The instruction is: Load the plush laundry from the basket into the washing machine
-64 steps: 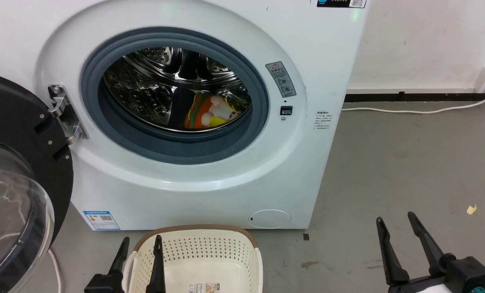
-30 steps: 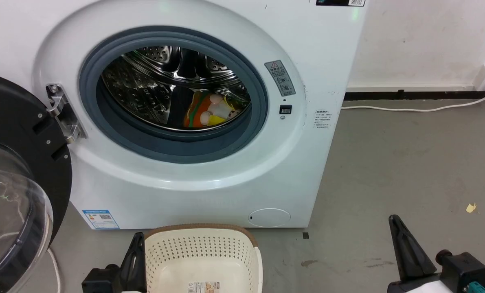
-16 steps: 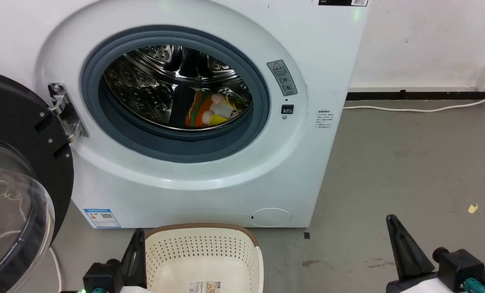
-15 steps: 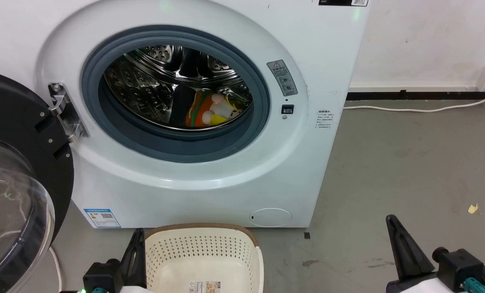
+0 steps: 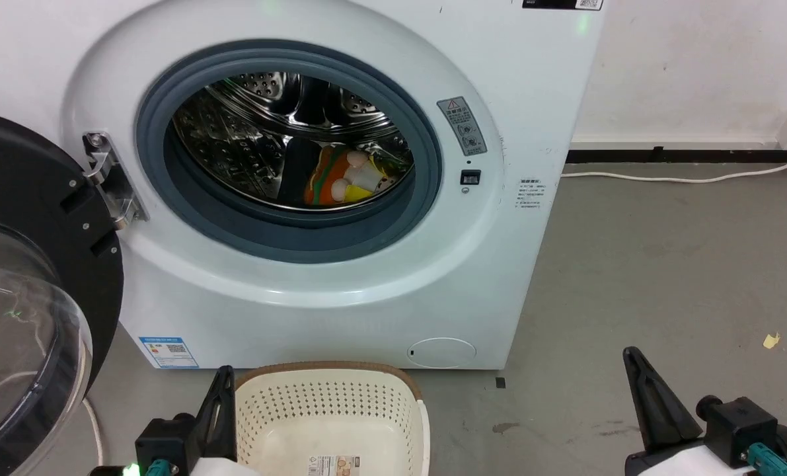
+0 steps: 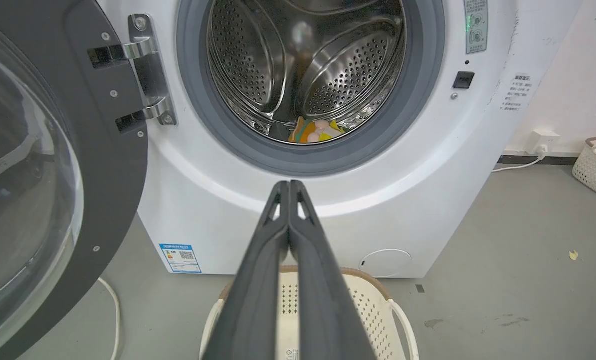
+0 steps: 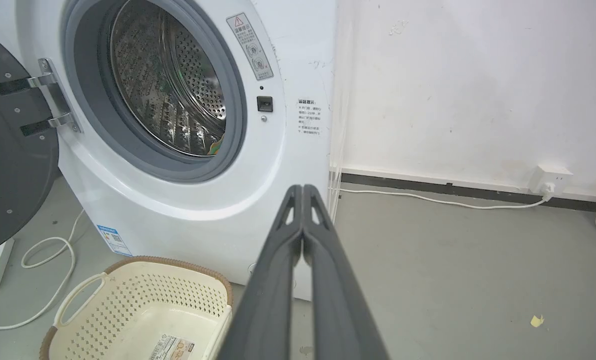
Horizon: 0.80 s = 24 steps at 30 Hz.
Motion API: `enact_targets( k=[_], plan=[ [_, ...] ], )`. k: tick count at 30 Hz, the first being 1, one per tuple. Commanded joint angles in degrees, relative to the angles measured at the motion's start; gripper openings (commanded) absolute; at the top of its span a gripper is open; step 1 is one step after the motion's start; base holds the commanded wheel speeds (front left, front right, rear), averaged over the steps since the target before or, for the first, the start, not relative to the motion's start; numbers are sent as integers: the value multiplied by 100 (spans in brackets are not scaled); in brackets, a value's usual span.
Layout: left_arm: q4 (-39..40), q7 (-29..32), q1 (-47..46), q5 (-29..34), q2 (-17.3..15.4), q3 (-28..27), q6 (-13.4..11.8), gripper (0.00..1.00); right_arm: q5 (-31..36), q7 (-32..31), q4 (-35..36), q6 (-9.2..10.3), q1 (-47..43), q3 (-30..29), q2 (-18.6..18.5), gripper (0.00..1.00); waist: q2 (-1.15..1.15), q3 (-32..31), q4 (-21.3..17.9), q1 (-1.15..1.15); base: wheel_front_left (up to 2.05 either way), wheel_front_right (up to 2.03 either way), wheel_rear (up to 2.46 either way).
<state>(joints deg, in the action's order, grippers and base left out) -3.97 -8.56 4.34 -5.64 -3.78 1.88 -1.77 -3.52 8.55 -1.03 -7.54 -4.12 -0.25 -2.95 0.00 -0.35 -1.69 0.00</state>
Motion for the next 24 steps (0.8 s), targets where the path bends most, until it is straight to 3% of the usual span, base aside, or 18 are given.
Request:
enact_targets(
  k=[1, 24],
  plan=[
    [42, 39, -109, 49, 24, -17, 17, 0, 34, -34, 33, 2, 108, 7, 3, 0, 0, 0, 2, 0, 0, 0, 0],
    [159, 308, -216, 218, 46, -74, 70, 0, 139, -305, 56, 3, 209, 13, 5, 0, 0, 12, 57, 0, 0, 0, 0]
  ],
)
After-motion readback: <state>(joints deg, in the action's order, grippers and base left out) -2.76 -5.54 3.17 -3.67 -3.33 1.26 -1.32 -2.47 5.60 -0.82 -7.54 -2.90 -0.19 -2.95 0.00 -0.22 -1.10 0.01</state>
